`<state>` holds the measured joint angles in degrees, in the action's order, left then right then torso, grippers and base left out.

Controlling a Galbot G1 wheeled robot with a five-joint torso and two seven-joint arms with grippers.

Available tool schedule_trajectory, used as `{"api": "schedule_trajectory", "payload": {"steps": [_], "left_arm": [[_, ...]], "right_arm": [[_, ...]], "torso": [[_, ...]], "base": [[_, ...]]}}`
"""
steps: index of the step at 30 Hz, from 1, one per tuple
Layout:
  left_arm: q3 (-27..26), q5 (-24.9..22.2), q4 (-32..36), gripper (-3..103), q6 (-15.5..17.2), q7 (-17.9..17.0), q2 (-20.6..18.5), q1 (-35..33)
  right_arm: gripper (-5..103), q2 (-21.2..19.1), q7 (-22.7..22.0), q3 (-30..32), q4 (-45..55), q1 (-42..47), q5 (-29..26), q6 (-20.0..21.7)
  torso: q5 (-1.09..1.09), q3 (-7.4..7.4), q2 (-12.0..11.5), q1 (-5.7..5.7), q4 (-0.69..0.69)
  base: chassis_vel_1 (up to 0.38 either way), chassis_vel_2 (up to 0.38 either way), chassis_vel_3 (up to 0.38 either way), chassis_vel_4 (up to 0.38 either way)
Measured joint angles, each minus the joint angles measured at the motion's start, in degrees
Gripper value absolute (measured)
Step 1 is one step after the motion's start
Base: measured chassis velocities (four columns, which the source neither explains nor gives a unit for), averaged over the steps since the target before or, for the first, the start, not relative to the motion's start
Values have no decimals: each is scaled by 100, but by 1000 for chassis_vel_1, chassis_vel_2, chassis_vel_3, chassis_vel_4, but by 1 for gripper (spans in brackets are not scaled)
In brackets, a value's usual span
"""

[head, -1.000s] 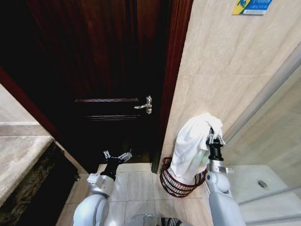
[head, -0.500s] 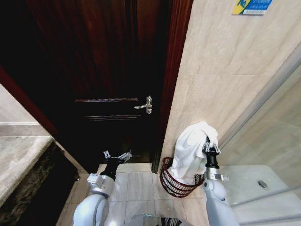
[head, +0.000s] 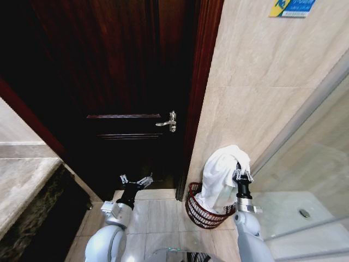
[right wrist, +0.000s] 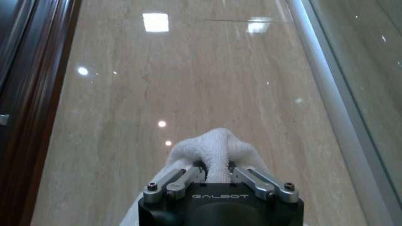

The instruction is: Discard the used towel into the hamper.

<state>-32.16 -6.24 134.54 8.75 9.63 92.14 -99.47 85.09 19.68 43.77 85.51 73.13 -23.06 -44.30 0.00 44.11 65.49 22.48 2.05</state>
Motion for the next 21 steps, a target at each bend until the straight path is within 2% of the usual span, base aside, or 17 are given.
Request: {"api": "schedule_trajectory", "payload": {"steps": [21], "left_arm": [[0, 0, 0, 100, 0, 0, 0, 0]], "right_arm": [[13, 72, 73, -133, -291, 2, 34, -221]], "torso": [[1, 0, 0, 0, 1]], "base": [[0, 0, 0, 0]]}}
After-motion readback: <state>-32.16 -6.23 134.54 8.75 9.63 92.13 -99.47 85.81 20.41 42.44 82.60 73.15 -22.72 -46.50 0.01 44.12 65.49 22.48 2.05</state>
